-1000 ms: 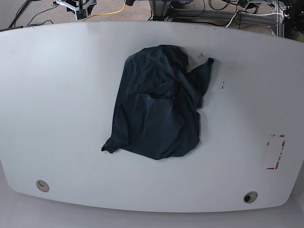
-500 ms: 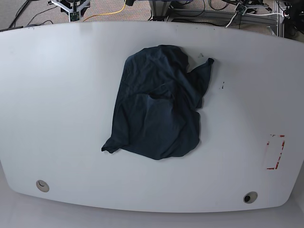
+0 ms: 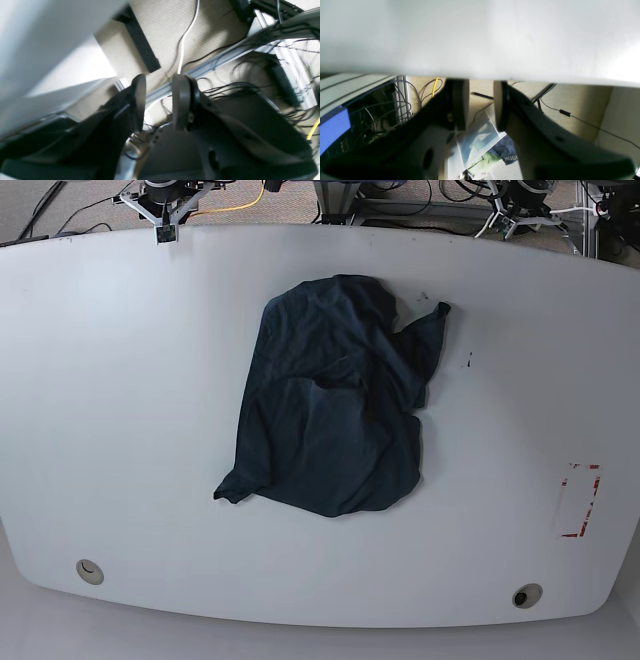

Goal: Layout the t-shirt on the table in an organized manner, then fold the t-shirt properly
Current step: 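Raise both arms from rest and swing them toward the table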

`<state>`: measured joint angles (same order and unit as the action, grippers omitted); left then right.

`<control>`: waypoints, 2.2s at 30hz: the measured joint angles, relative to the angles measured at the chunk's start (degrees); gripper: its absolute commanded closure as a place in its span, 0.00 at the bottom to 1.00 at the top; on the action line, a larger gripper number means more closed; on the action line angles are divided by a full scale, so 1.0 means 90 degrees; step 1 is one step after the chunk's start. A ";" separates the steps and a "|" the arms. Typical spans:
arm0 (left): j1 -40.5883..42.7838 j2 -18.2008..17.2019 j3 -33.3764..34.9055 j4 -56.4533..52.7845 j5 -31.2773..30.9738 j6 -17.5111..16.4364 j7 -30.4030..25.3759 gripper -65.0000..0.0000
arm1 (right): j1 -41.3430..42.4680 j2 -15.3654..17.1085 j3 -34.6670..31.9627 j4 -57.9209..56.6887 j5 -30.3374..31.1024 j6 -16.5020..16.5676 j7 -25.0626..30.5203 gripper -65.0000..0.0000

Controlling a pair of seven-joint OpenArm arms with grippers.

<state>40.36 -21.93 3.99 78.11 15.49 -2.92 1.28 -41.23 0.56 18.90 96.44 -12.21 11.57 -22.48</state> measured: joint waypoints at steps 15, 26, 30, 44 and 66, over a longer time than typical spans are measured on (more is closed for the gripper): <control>-0.0274 0.0255 -0.0369 -0.0240 0.0636 0.0143 0.0289 0.75 | 0.0576 -0.0078 -0.0100 -0.0770 -0.0051 0.0024 -0.0345 0.75; -0.0187 0.0483 -0.0299 -0.0194 0.0712 0.0046 0.0197 0.75 | 0.0486 -0.0046 -0.0102 -0.0719 -0.0053 0.0024 -0.0221 0.75; -0.0027 0.0420 -0.0355 -0.0194 0.0731 0.0112 0.0216 0.75 | 0.0384 -0.0046 -0.0112 -0.0692 -0.0051 0.0029 -0.0163 0.75; 0.0801 0.0648 -0.0318 0.0600 0.0729 0.0083 0.0041 0.75 | -0.0194 -0.0063 -0.0114 -0.0284 0.0000 0.0032 -0.0010 0.75; 0.2159 0.0651 -0.0855 0.2181 0.0729 0.0085 0.0046 0.75 | -0.1630 -0.0532 -0.0117 0.1175 0.0019 0.0515 -0.0022 0.75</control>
<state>59.79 -16.08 -3.70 97.73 22.04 -2.15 1.69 -55.90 -4.23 17.85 107.02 -12.03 16.21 -22.68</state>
